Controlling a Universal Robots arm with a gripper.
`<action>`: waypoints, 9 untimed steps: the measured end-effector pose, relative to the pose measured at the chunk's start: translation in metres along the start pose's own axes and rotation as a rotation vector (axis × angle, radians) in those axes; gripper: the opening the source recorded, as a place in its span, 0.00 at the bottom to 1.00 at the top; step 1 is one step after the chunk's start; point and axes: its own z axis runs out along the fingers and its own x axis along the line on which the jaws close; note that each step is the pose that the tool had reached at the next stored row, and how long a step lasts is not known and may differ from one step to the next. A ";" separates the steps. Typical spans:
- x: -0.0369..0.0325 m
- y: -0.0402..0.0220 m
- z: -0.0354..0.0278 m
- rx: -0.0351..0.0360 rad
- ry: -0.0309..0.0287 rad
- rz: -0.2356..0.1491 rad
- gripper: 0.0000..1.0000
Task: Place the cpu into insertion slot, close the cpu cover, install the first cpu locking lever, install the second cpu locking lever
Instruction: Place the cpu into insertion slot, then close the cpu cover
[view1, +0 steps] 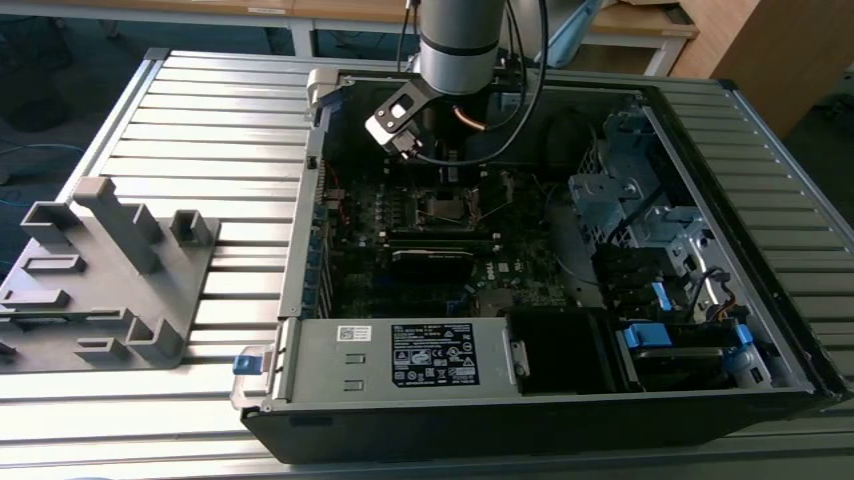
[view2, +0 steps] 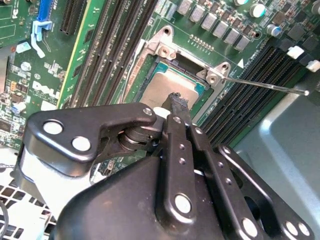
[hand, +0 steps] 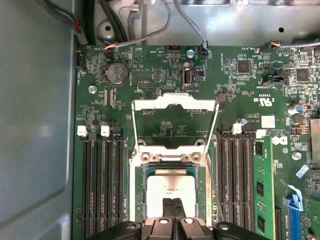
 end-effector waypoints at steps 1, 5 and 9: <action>0.0000 0.0000 0.0000 0.0000 0.0000 0.000 0.10; 0.0000 0.0000 0.0000 0.0000 0.0000 0.001 0.10; 0.0000 0.0000 0.0000 0.0000 0.0000 0.001 0.10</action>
